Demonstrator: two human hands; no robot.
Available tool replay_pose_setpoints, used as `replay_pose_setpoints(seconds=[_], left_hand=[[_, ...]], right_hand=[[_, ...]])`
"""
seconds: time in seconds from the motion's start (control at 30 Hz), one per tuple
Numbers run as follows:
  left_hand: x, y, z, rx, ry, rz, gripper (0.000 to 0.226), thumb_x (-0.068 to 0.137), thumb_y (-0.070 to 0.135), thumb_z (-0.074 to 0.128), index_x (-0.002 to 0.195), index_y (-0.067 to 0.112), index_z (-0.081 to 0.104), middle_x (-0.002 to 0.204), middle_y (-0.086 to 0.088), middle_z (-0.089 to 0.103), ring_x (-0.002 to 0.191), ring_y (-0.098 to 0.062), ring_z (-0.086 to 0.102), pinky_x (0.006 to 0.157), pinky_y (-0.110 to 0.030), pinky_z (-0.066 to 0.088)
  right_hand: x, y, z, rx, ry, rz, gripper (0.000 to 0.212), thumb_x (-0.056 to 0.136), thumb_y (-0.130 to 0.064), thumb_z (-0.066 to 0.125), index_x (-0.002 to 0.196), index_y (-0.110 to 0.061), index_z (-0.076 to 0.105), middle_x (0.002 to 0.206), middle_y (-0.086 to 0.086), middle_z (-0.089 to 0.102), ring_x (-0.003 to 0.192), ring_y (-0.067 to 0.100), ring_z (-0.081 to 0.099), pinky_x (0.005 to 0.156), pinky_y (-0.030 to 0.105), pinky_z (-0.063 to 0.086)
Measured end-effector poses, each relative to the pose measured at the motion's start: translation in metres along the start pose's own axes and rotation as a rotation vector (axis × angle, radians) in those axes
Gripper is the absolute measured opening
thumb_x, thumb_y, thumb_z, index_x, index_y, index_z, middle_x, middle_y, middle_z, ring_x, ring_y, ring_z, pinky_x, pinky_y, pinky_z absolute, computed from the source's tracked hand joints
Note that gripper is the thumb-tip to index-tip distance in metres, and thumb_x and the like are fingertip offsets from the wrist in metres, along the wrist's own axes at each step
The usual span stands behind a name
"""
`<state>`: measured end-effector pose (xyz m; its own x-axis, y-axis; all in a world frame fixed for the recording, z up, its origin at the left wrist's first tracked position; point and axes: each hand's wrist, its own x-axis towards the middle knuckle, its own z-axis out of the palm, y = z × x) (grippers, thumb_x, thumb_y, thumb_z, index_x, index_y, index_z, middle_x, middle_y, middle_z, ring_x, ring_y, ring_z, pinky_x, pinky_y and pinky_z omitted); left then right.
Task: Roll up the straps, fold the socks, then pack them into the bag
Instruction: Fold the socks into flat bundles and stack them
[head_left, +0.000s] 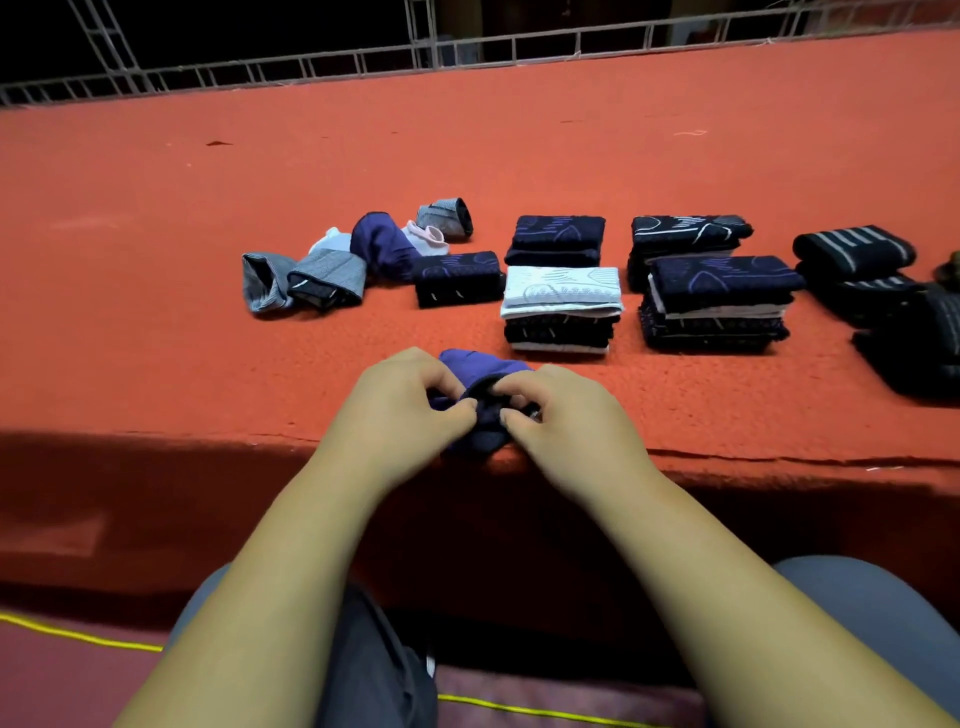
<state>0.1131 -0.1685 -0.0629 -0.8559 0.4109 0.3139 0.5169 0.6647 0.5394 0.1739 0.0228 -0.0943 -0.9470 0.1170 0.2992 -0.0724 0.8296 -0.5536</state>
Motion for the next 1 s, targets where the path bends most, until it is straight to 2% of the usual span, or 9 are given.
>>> replay_pose_setpoints(seconds=[0.2,0.3,0.37,0.5,0.6,0.73,0.83,0.9,1.0], left_hand=[[0.008,-0.007,-0.001,-0.022,0.18,-0.175,0.012,0.083,0.02,0.074,0.073,0.022,0.07,0.084,0.008,0.067,0.08,-0.01,0.061,0.073,-0.022,0.035],[0.015,-0.016,-0.003,-0.043,0.225,-0.228,0.011,0.084,0.016,0.072,0.073,0.019,0.07,0.085,0.004,0.068,0.081,-0.015,0.061,0.074,-0.023,0.034],[0.02,-0.021,-0.003,-0.036,0.239,-0.245,0.01,0.085,0.015,0.071,0.075,0.018,0.07,0.087,0.002,0.067,0.084,-0.017,0.06,0.076,-0.025,0.034],[0.026,-0.022,0.0,-0.057,0.265,-0.315,0.011,0.086,0.018,0.068,0.076,0.017,0.071,0.086,0.0,0.069,0.085,-0.019,0.061,0.076,-0.028,0.036],[0.032,-0.035,-0.007,-0.131,0.316,-0.411,0.013,0.081,0.025,0.063,0.073,0.017,0.07,0.079,-0.002,0.073,0.082,-0.026,0.069,0.08,-0.033,0.052],[0.039,-0.046,-0.017,-0.385,0.362,-0.546,0.026,0.073,0.033,0.054,0.068,0.016,0.074,0.069,-0.002,0.076,0.07,-0.029,0.077,0.078,-0.049,0.064],[0.042,-0.035,-0.012,-0.819,0.398,-0.563,0.015,0.087,0.015,0.062,0.08,0.014,0.075,0.082,-0.006,0.078,0.081,-0.028,0.077,0.074,-0.043,0.059],[0.038,-0.032,-0.013,-0.901,0.316,-0.48,0.014,0.094,0.012,0.064,0.092,0.013,0.077,0.089,-0.006,0.077,0.088,-0.025,0.074,0.078,-0.041,0.054],[0.024,-0.032,-0.016,-0.864,0.077,-0.317,0.017,0.098,0.019,0.065,0.092,0.011,0.079,0.099,-0.012,0.078,0.096,-0.027,0.071,0.09,-0.048,0.053]], right_hand=[[-0.001,0.001,0.0,0.133,0.094,0.003,0.011,0.102,-0.039,0.057,0.109,-0.036,0.064,0.098,-0.012,0.069,0.089,0.012,0.065,0.081,0.036,0.051],[-0.004,-0.001,-0.012,0.544,0.067,0.088,0.013,0.109,-0.024,0.054,0.104,-0.028,0.064,0.077,0.0,0.072,0.065,0.01,0.066,0.066,0.03,0.048],[-0.005,0.001,-0.023,0.839,0.073,0.157,0.018,0.113,-0.019,0.048,0.105,-0.025,0.064,0.08,0.003,0.07,0.061,0.012,0.064,0.058,0.027,0.044],[-0.008,0.014,-0.04,1.402,0.106,0.281,0.01,0.112,-0.021,0.049,0.113,-0.021,0.059,0.095,0.0,0.063,0.057,0.009,0.053,0.059,0.023,0.045],[-0.01,0.025,-0.053,1.57,0.167,0.336,0.015,0.112,-0.024,0.046,0.103,-0.027,0.058,0.086,-0.013,0.062,0.054,0.004,0.045,0.063,0.023,0.048],[-0.013,0.029,-0.057,1.523,0.28,0.359,0.022,0.113,-0.02,0.045,0.094,-0.024,0.054,0.071,-0.009,0.049,0.047,0.004,0.034,0.056,0.024,0.037],[-0.018,0.032,-0.053,1.108,0.327,0.285,0.018,0.111,-0.019,0.053,0.095,-0.019,0.06,0.073,0.008,0.05,0.052,0.015,0.043,0.055,0.029,0.042],[-0.022,0.033,-0.056,0.852,0.292,0.207,0.023,0.108,-0.023,0.058,0.086,-0.02,0.064,0.066,0.011,0.054,0.058,0.021,0.05,0.06,0.031,0.043],[-0.027,0.033,-0.06,0.64,0.229,0.121,0.045,0.106,-0.033,0.057,0.065,-0.014,0.061,0.065,0.002,0.058,0.065,0.016,0.055,0.069,0.033,0.043]])
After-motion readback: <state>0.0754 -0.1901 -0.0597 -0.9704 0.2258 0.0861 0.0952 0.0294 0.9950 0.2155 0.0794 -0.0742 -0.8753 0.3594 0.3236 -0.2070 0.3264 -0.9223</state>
